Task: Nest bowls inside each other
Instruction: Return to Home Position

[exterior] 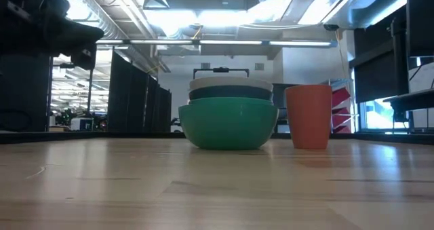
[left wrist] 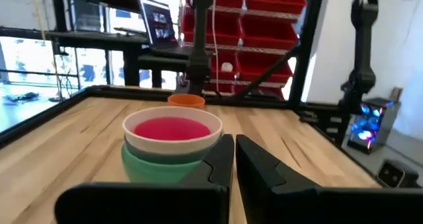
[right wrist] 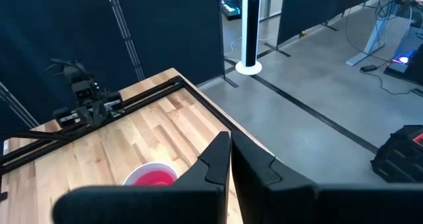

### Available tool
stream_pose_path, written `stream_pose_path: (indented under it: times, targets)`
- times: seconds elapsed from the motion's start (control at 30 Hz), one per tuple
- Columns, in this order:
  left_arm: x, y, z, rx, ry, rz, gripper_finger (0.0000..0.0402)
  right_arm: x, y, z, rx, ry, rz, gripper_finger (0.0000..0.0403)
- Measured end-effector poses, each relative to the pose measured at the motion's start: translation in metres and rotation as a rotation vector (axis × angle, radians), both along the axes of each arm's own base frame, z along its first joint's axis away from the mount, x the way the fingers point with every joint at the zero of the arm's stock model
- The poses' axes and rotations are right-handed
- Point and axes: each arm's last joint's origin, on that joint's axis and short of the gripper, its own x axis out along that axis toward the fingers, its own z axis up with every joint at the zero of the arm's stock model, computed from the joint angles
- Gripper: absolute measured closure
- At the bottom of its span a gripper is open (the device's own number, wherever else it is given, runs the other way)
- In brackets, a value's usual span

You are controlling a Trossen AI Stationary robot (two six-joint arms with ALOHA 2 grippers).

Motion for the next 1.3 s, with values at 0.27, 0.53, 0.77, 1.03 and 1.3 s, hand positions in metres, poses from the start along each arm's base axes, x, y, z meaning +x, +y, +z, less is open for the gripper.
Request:
stream_pose_path:
  times: [0.27,0.53,0.77,1.03,1.3]
  targets:
    - [0.000,-0.001,-0.003,0.029,0.030,-0.011,0.0401,-0.009,0.000,0.001,-0.010,-0.008,0.033,0.0402]
    - [0.000,-0.002,-0.003,0.006,0.032,-0.015,0.0401,-0.002,0.004,0.003,-0.035,-0.016,0.173,0.0402]
    - [0.000,-0.003,-0.003,-0.142,0.042,-0.033,0.0401,0.016,0.010,-0.001,-0.081,-0.062,0.390,0.0402]
    - [0.000,-0.003,-0.003,-0.267,0.052,-0.047,0.0401,0.010,0.015,-0.007,-0.149,-0.161,0.602,0.0402]
    - [0.000,-0.004,-0.003,-0.292,0.054,-0.050,0.0401,-0.063,0.009,-0.042,-0.147,-0.271,0.606,0.0402]
